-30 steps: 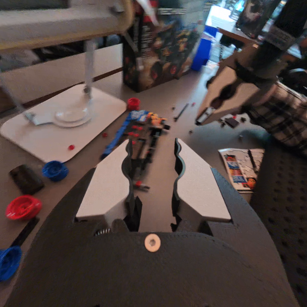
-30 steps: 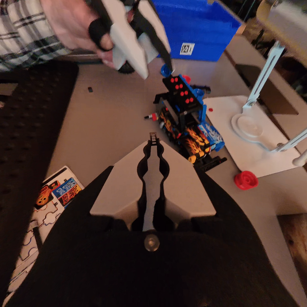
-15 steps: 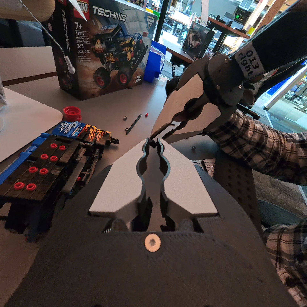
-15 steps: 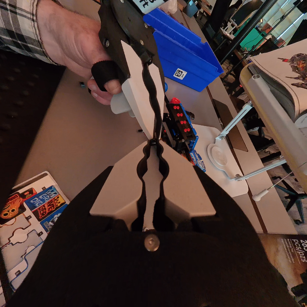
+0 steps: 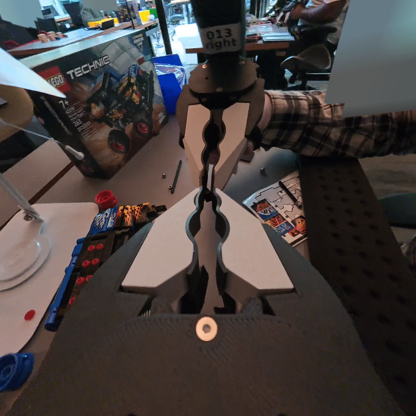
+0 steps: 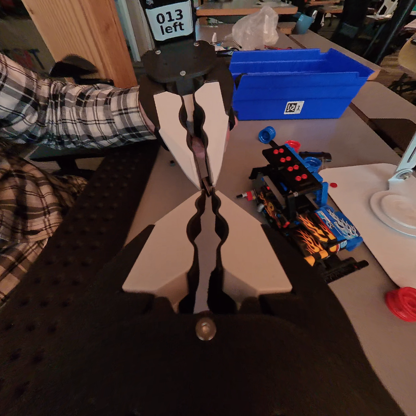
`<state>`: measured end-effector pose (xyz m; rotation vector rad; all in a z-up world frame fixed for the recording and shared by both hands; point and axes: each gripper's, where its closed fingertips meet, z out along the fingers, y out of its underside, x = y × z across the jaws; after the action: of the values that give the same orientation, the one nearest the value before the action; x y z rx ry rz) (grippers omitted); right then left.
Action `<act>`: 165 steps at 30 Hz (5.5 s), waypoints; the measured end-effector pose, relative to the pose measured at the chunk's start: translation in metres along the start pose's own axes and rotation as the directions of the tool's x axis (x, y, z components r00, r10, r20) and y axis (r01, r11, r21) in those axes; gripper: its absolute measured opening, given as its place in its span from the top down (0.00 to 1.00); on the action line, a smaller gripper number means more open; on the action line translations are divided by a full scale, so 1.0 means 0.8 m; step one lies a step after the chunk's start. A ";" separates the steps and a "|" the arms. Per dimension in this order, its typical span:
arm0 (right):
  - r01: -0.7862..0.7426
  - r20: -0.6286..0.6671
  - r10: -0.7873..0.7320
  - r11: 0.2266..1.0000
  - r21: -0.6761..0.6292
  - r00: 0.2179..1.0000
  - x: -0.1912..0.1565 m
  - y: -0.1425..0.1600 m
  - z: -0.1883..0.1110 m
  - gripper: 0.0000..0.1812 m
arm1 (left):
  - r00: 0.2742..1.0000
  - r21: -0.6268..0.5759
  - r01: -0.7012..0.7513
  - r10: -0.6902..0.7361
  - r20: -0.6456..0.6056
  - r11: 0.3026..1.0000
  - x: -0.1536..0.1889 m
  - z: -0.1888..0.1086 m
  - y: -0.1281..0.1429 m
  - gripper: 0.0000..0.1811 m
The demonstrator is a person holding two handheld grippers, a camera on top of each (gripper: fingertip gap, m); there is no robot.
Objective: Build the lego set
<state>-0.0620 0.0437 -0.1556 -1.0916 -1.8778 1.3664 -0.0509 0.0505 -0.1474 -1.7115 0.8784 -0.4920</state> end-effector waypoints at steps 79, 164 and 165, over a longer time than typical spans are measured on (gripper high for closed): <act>-0.196 -0.472 0.093 0.965 -0.175 0.877 0.109 0.070 0.007 0.99 | 0.987 -0.782 0.066 0.076 0.143 0.620 -0.135 -0.022 0.131 0.54; 0.289 -0.350 -0.442 0.865 -0.410 0.826 0.072 0.045 -0.006 0.90 | 0.653 -0.457 0.636 -0.749 -0.109 0.621 -0.059 -0.016 0.096 0.57; 0.289 -0.345 -0.446 0.860 -0.421 0.826 0.071 0.046 -0.009 0.92 | 0.647 -0.462 0.626 -0.749 -0.143 0.629 -0.056 -0.018 0.095 0.57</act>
<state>-0.0749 0.1017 -0.1891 -1.0115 -1.8976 0.5159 -0.1129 0.0658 -0.2096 -2.3767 0.4944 -1.2337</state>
